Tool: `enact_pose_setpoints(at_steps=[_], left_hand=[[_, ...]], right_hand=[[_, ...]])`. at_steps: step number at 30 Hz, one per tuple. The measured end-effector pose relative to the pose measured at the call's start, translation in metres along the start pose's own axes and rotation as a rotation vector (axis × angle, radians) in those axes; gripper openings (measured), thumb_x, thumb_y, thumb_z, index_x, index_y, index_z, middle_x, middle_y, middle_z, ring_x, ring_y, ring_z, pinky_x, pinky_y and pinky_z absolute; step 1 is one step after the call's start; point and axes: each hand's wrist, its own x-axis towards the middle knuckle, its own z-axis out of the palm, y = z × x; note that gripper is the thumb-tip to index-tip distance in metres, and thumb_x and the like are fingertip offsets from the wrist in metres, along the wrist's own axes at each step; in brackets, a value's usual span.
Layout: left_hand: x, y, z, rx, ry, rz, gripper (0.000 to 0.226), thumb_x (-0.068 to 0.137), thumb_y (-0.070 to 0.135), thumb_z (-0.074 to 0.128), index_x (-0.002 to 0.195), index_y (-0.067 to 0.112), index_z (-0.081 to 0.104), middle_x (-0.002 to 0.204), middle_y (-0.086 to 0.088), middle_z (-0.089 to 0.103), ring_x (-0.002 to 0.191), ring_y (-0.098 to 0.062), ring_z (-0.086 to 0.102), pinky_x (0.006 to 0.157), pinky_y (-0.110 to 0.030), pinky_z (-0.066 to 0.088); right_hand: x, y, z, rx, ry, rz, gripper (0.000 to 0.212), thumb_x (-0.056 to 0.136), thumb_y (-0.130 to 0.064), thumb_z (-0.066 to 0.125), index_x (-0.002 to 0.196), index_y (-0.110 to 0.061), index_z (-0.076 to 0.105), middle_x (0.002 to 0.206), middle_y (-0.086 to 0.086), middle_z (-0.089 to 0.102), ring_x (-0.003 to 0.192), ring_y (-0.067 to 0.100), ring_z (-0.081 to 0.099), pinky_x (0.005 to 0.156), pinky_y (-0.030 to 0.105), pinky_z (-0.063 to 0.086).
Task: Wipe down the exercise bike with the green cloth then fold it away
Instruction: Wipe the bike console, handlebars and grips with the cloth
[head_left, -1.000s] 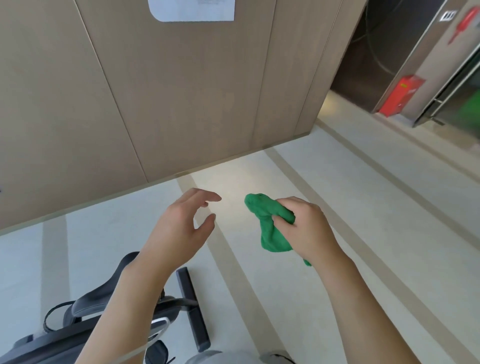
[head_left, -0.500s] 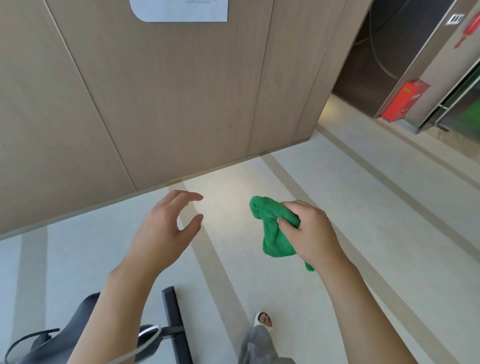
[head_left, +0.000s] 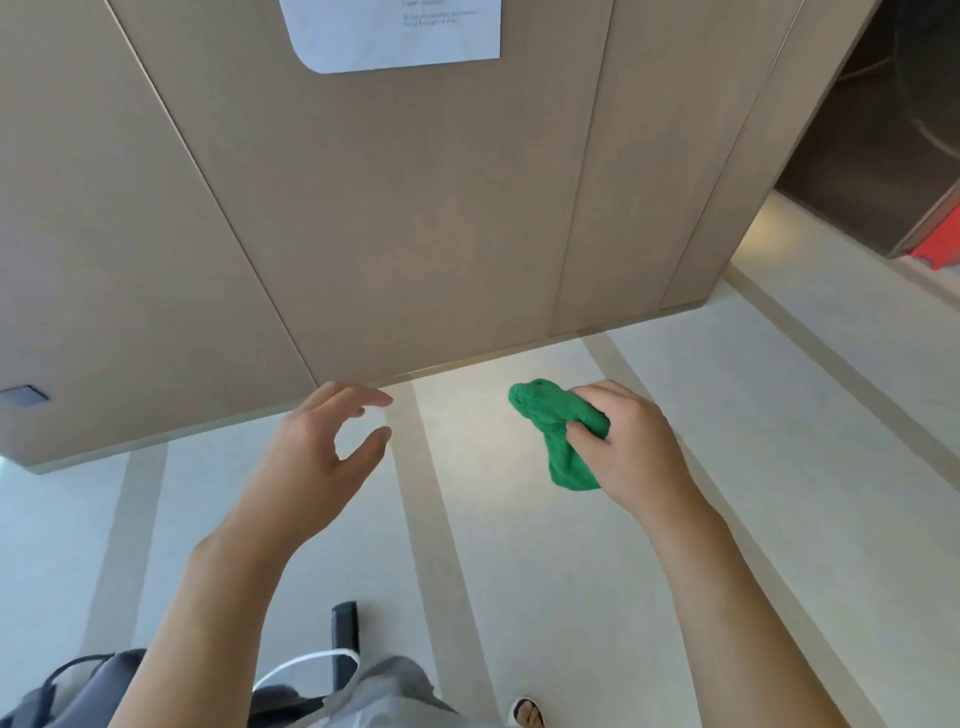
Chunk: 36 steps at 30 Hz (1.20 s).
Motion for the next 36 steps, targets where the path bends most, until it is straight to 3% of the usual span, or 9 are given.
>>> enact_pose_setpoints(at_steps=[12, 24, 28, 32, 36], left_hand=[[0.090, -0.060, -0.016, 0.028, 0.082, -0.098, 0.022, 0.096, 0.020, 0.070, 0.115, 0.031, 0.070, 0.116, 0.019, 0.064, 0.111, -0.004, 0.063, 0.088, -0.037, 0.055], [0.220, -0.172, -0.123, 0.023, 0.217, -0.087, 0.022, 0.097, 0.020, 0.066, 0.114, 0.033, 0.070, 0.116, 0.023, 0.063, 0.109, -0.001, 0.062, 0.091, -0.034, 0.052], [0.241, -0.210, -0.143, 0.029, 0.240, -0.112, 0.022, 0.097, 0.021, 0.067, 0.115, 0.035, 0.069, 0.118, 0.022, 0.062, 0.097, 0.001, 0.060, 0.090, -0.032, 0.049], [0.253, -0.244, -0.160, 0.046, 0.264, -0.172, 0.024, 0.097, 0.022, 0.067, 0.115, 0.038, 0.069, 0.119, 0.024, 0.061, 0.112, -0.005, 0.057, 0.093, -0.031, 0.046], [0.271, -0.277, -0.173, 0.075, 0.309, -0.228, 0.024, 0.097, 0.022, 0.068, 0.115, 0.037, 0.068, 0.119, 0.025, 0.060, 0.113, -0.009, 0.058, 0.090, -0.033, 0.049]], right_hand=[[0.126, -0.013, 0.071, 0.087, -0.141, -0.073, 0.024, 0.087, -0.011, 0.062, 0.101, -0.028, 0.071, 0.102, -0.016, 0.066, 0.093, 0.012, 0.064, 0.080, 0.039, 0.055], [0.291, -0.128, 0.160, 0.052, -0.174, -0.206, 0.027, 0.088, -0.010, 0.060, 0.101, -0.032, 0.069, 0.102, -0.018, 0.064, 0.091, 0.010, 0.063, 0.075, 0.037, 0.055], [0.334, -0.160, 0.194, 0.022, -0.208, -0.278, 0.027, 0.088, -0.010, 0.059, 0.103, -0.030, 0.070, 0.102, -0.016, 0.064, 0.089, 0.012, 0.062, 0.076, 0.039, 0.055], [0.374, -0.185, 0.227, 0.007, -0.243, -0.337, 0.025, 0.088, -0.009, 0.059, 0.102, -0.028, 0.070, 0.103, -0.015, 0.064, 0.089, 0.014, 0.062, 0.074, 0.040, 0.055], [0.420, -0.202, 0.266, -0.022, -0.298, -0.419, 0.026, 0.088, -0.008, 0.057, 0.103, -0.027, 0.068, 0.106, -0.015, 0.062, 0.090, 0.016, 0.061, 0.075, 0.041, 0.055]])
